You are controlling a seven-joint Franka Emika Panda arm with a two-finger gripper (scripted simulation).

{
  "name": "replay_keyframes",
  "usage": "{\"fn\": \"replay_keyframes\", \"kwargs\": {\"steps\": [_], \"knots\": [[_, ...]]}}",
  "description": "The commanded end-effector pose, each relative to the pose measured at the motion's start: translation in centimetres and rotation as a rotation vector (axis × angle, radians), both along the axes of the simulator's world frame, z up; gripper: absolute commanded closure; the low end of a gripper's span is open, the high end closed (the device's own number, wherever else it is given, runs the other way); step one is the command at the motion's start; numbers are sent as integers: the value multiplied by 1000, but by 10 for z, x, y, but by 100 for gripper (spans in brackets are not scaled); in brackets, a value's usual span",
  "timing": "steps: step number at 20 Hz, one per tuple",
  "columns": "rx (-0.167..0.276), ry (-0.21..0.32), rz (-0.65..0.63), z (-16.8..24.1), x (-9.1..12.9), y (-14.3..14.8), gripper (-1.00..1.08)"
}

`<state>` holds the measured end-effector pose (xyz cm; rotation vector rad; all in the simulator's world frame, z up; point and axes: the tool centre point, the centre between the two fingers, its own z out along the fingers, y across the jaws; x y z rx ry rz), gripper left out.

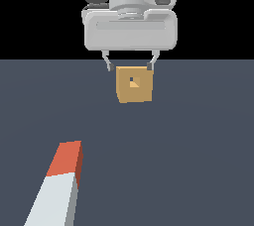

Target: Insert the peg into the horizontal hole in a box.

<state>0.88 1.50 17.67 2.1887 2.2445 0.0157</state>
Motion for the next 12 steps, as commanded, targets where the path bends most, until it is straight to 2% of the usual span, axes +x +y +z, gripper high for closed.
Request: {"fn": "replay_keyframes", "kwargs": {"steps": [1, 6, 12], "knots": [[0, 0, 0, 0, 0, 0, -92], [0, 0, 6, -3, -4, -6, -92], [-1, 2, 27, -15, -17, -30, -92]]}}
